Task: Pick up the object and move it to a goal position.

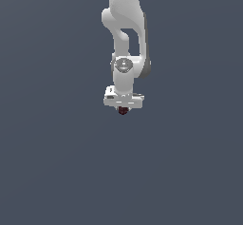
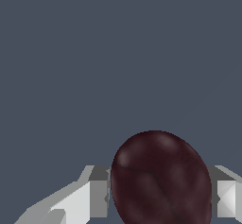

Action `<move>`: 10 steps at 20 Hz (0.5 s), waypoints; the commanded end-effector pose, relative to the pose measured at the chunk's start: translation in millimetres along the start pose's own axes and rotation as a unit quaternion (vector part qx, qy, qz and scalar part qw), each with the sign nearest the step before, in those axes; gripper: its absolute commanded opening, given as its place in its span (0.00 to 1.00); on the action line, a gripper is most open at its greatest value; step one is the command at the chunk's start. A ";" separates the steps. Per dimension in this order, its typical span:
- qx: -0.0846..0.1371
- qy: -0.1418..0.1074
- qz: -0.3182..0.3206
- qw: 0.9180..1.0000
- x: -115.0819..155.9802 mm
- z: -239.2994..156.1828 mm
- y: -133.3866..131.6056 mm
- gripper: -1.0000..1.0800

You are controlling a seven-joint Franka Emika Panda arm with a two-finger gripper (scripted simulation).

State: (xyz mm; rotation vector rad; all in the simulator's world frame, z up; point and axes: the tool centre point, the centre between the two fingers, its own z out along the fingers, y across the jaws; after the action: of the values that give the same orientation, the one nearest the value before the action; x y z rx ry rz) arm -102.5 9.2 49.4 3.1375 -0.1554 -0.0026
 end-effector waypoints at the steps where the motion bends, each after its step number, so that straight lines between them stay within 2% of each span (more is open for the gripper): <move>1: 0.000 0.001 0.000 1.000 -1.3 -12.4 -6.8 0.00; 10: -0.001 0.001 0.000 1.000 -10.9 -81.9 -44.6 0.00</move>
State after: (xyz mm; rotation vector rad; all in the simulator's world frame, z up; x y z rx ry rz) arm -107.7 47.0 117.1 3.1370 -0.1550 -0.0016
